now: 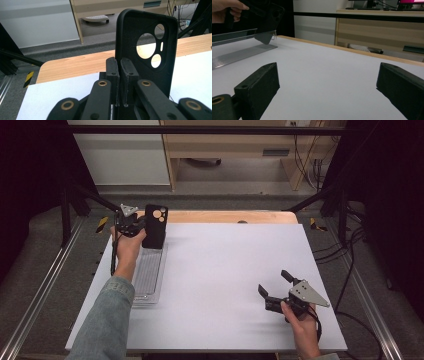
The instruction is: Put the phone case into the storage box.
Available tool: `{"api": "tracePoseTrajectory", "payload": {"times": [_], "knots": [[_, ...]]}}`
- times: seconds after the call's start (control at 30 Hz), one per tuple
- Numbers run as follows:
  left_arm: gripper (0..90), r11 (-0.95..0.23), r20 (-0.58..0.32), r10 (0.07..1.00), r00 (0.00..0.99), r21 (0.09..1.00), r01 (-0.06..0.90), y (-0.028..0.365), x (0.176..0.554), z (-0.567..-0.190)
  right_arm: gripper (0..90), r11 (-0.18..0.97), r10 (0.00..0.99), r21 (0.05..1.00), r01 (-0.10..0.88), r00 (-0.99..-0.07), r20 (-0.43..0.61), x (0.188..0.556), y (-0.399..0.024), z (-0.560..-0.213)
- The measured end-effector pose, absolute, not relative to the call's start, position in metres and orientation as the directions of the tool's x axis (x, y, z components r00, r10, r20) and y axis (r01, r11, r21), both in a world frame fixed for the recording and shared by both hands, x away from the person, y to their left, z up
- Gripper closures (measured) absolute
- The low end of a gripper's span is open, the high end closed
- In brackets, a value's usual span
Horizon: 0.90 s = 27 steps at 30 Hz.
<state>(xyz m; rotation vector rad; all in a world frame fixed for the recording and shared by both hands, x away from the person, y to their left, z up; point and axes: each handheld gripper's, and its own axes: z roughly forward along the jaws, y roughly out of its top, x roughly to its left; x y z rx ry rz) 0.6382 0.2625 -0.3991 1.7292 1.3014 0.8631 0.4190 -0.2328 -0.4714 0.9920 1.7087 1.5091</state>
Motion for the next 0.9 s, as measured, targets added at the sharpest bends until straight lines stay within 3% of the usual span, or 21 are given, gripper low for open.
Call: {"api": "tracePoseTrajectory", "payload": {"times": [0.9], "knots": [[85.3, -0.172, 0.065, 0.970, 0.236, 0.865, 0.471, 0.2612, 0.6407, -0.4023, 4.9, 0.043, 0.862, 0.990, 0.133, -0.505, 0.031, 0.4190, -0.2330, -0.4714]]}}
